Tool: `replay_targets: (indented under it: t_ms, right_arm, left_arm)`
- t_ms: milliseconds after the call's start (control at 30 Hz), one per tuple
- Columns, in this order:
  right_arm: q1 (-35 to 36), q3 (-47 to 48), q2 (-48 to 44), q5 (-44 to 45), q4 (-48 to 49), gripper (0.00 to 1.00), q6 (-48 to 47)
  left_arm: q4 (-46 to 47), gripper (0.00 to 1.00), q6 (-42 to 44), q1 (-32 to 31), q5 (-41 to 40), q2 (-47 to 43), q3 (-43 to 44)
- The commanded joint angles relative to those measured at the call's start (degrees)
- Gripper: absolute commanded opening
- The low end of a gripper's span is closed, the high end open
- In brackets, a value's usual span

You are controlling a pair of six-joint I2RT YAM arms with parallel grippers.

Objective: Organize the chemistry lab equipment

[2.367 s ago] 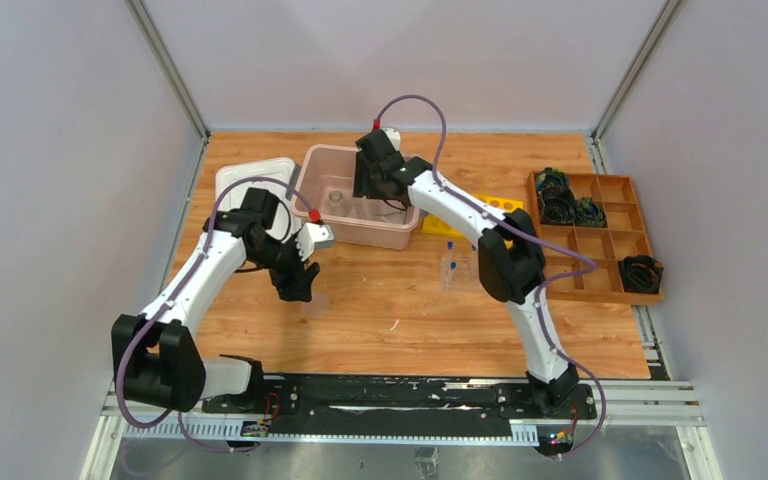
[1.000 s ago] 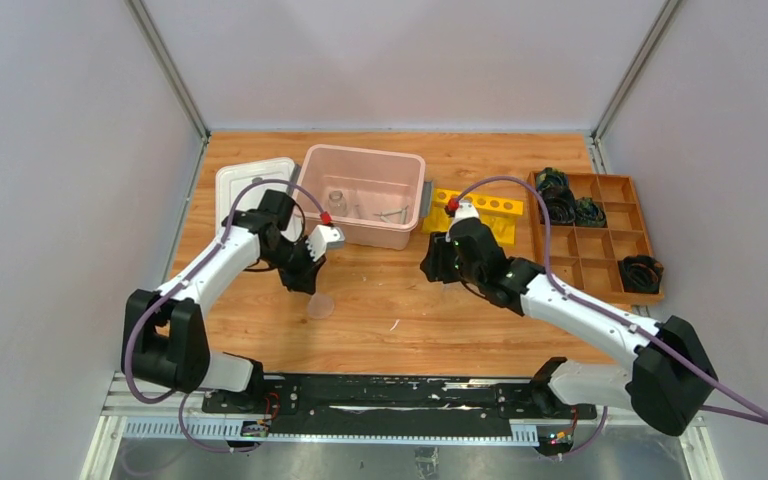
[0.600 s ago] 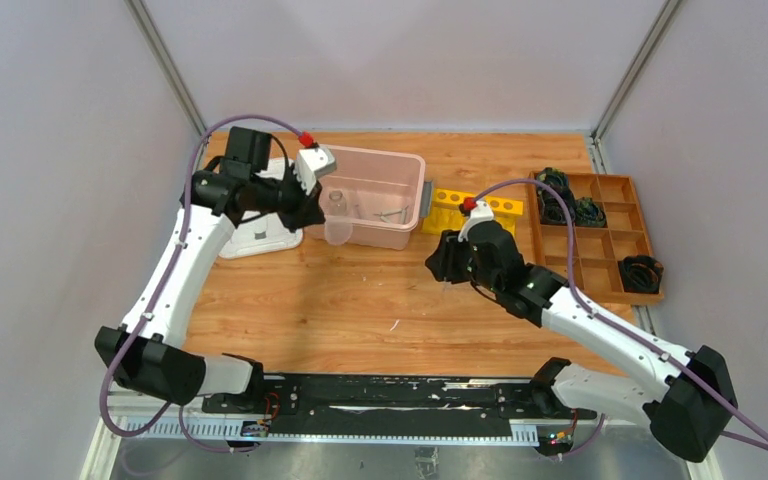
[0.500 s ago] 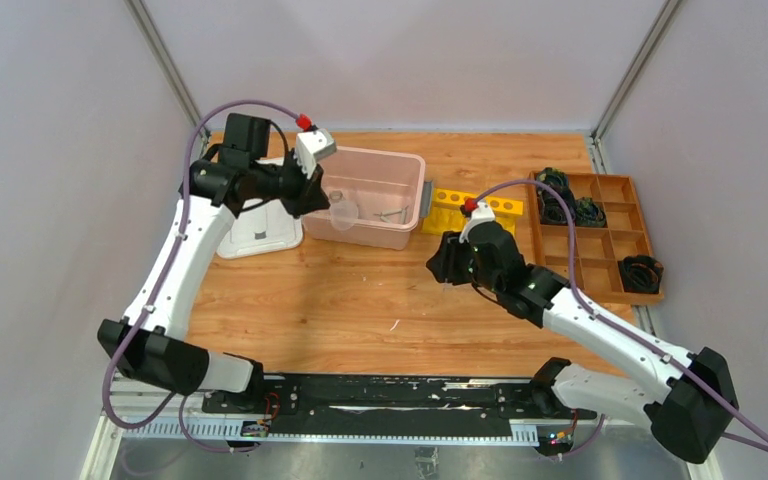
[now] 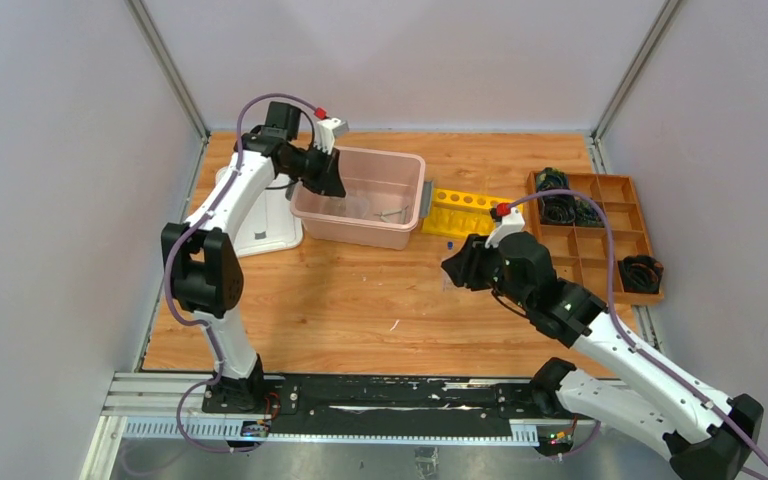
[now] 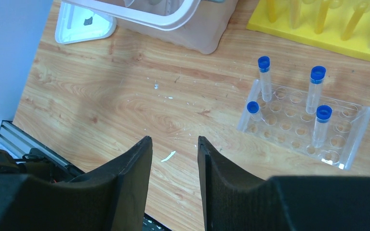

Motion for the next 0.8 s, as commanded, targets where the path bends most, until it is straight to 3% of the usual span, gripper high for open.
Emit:
replay_targets:
  t_ms: [0,67,233,400,600,767]
  right_arm:
    - [0.8,0.4,-0.1,2.2,-3.5,0.44,0.6]
    - [0.8,0.8,0.6,2.1,-3.5,0.44,0.9]
    - [0.7,2.4,2.3,1.9,-4.0,0.46,0.9]
    - [0.8,3.6,2.4,2.9,-4.6,0.48,0.1]
    - [0.8,4.8,3.0,3.7,-5.4,0.49,-0.8]
    - [0.8,4.6,2.7,3.7,-5.8,0.49,-0.5]
  left_arm:
    - [2.3,0.13,-1.8,-0.4,1.7,-0.2,-0.8]
    - [2.4,0.21,-1.7,-0.8,-0.2,-0.2,-2.3]
    - [5.7,0.55,0.1,-1.0,-13.4,-2.9,-4.7]
    - [8.2,0.71,3.6,-0.9,-23.3,-7.9,-6.2]
    - [6.8,0.76,6.2,0.4,-26.8,-12.4,-4.4]
    - [5.8,0.76,5.4,6.6,-26.4,-13.0,-5.0]
